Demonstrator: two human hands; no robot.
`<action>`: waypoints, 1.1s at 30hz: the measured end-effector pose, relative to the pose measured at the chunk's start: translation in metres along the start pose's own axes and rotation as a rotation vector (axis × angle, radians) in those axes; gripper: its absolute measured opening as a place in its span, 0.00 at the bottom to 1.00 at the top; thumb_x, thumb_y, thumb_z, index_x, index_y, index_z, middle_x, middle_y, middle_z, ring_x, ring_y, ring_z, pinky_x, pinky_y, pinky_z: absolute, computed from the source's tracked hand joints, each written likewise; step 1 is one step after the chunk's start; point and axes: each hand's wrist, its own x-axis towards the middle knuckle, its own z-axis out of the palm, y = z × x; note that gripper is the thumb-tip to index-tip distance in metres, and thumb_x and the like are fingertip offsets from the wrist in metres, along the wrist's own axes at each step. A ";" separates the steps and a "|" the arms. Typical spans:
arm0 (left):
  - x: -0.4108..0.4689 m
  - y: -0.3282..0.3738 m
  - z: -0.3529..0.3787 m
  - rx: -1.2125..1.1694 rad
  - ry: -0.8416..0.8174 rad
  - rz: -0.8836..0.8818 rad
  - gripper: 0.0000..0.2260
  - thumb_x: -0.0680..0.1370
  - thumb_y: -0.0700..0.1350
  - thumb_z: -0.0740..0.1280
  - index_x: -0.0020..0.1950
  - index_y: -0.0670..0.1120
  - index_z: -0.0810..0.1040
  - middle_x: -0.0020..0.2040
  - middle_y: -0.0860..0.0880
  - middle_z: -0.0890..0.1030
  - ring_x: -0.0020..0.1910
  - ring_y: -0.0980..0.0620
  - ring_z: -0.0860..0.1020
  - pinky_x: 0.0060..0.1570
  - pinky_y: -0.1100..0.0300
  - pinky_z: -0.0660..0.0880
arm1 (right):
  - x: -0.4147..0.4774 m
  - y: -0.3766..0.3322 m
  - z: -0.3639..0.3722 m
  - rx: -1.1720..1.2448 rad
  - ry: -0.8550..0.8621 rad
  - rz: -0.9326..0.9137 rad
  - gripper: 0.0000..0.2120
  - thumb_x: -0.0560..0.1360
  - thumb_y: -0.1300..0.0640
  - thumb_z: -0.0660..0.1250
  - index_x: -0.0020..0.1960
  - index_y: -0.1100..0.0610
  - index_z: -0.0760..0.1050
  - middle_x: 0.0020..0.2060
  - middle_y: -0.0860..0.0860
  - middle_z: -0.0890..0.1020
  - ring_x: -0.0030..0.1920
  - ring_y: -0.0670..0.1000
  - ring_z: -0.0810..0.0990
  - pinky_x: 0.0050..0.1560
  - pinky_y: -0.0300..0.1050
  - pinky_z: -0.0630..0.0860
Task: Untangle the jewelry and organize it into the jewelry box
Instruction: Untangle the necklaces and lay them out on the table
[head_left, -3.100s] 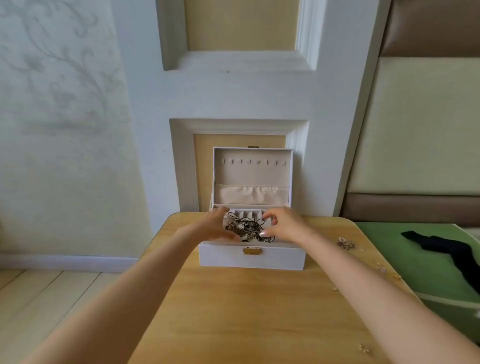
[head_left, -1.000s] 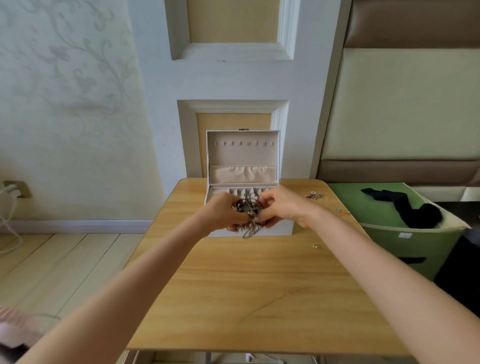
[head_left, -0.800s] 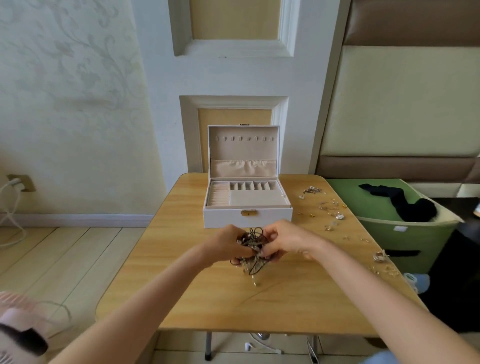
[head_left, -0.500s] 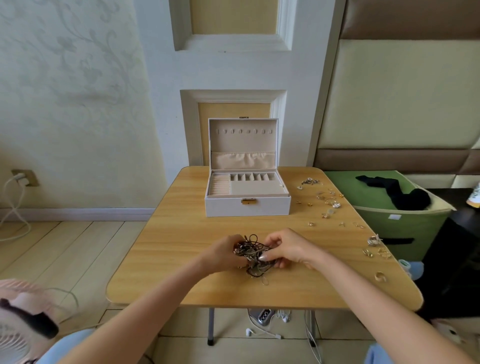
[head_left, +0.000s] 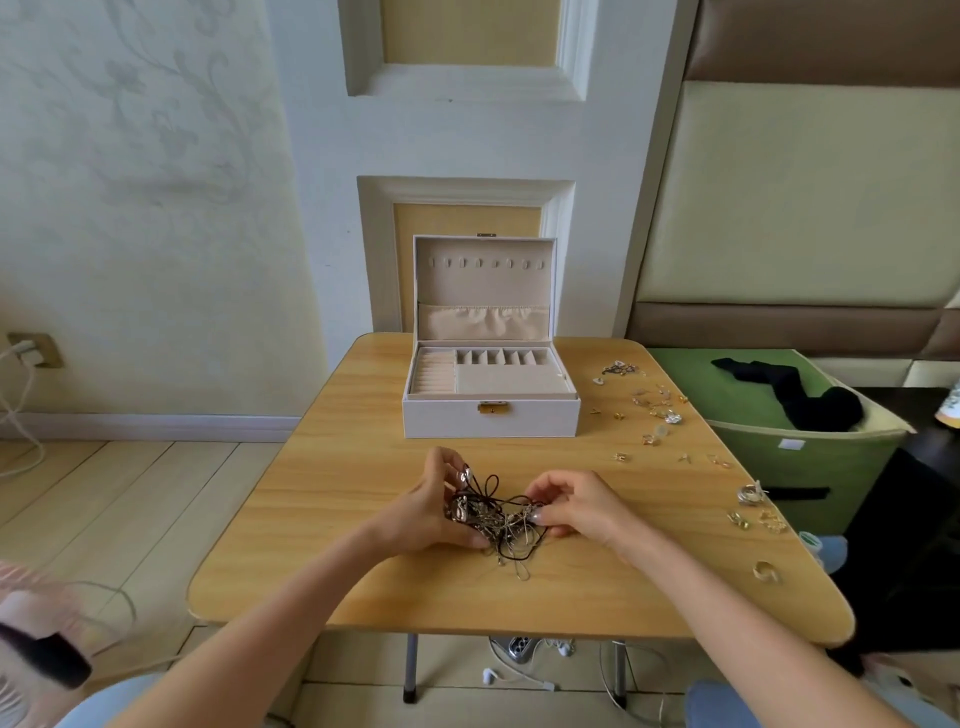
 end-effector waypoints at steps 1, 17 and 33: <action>0.002 0.000 -0.001 -0.007 -0.017 0.004 0.33 0.65 0.47 0.79 0.57 0.50 0.58 0.52 0.52 0.68 0.47 0.61 0.67 0.46 0.70 0.66 | 0.001 0.000 0.000 -0.008 -0.014 -0.004 0.11 0.73 0.70 0.66 0.48 0.55 0.78 0.48 0.54 0.78 0.38 0.46 0.77 0.36 0.34 0.76; 0.011 -0.004 -0.014 -0.222 -0.035 0.064 0.19 0.72 0.36 0.72 0.59 0.52 0.75 0.52 0.51 0.78 0.50 0.56 0.75 0.49 0.62 0.75 | 0.005 -0.008 0.000 -0.169 0.103 -0.202 0.02 0.71 0.52 0.72 0.40 0.50 0.82 0.38 0.43 0.82 0.38 0.41 0.77 0.41 0.38 0.75; 0.011 0.000 -0.011 -0.274 0.181 -0.067 0.08 0.73 0.34 0.70 0.49 0.44 0.78 0.44 0.47 0.83 0.41 0.53 0.82 0.33 0.59 0.80 | 0.014 -0.016 0.011 -0.360 0.165 -0.238 0.13 0.71 0.58 0.73 0.50 0.42 0.78 0.37 0.43 0.80 0.32 0.40 0.75 0.42 0.42 0.77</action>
